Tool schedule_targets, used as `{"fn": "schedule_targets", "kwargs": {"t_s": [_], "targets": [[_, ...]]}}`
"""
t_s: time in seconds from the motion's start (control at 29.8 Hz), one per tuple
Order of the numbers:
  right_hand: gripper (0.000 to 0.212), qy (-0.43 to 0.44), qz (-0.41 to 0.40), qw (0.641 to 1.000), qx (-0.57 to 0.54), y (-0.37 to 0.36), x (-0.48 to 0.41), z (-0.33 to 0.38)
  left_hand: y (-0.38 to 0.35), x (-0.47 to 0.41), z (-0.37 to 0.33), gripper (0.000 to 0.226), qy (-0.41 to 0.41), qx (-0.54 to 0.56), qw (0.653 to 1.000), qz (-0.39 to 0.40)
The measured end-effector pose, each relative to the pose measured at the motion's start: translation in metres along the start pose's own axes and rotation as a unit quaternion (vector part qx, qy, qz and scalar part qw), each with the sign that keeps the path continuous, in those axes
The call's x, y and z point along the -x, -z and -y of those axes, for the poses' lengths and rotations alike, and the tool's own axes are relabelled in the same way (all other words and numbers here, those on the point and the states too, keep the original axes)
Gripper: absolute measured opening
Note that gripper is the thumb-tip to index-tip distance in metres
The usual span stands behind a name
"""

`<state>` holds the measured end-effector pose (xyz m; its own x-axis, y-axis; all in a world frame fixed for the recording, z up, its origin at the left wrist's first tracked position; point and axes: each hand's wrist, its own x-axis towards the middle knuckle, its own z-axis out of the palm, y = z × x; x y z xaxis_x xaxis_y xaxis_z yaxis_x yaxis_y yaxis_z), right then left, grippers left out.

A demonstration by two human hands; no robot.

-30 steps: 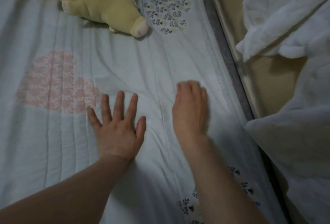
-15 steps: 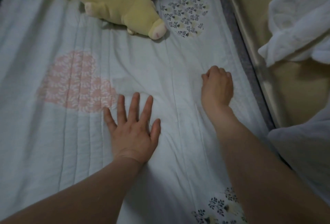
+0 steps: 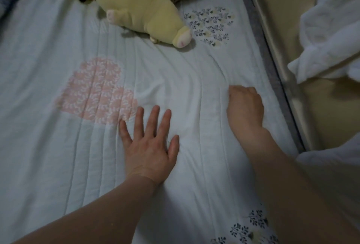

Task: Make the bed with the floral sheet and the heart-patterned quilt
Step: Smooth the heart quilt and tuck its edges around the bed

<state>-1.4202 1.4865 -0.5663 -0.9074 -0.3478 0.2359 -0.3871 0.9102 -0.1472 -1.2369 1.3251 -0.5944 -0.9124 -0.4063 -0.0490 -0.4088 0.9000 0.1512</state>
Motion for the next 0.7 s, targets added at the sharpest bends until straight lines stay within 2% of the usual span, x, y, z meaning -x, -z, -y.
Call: {"fn": "schedule_targets", "kwargs": {"t_s": [0.1,0.17,0.23,0.3,0.57,0.7], "targets": [[0.029,-0.052,-0.017,0.998,-0.032,0.009,-0.033,-0.005,0.002,-0.003,-0.002,0.065,-0.003,0.003,1.0,-0.006],[0.036,-0.118,-0.038,0.989,-0.077,0.011,-0.053,-0.009,0.003,-0.004,-0.002,0.065,-0.002,0.002,1.0,-0.002],[0.033,-0.195,-0.022,0.98,-0.041,0.006,-0.066,-0.014,0.002,-0.004,-0.001,0.065,0.0,0.006,1.0,-0.001],[0.03,-0.23,0.006,0.973,0.003,0.002,-0.074,-0.02,0.002,-0.003,-0.001,0.065,-0.001,0.006,1.0,-0.001],[0.038,-0.271,0.005,0.962,0.02,0.005,-0.094,-0.025,0.003,-0.004,0.001,0.065,-0.005,0.007,1.0,-0.002],[0.033,-0.212,0.006,0.976,0.056,0.014,-0.102,-0.024,0.003,-0.004,0.0,0.065,-0.006,0.01,1.0,0.001]]}}
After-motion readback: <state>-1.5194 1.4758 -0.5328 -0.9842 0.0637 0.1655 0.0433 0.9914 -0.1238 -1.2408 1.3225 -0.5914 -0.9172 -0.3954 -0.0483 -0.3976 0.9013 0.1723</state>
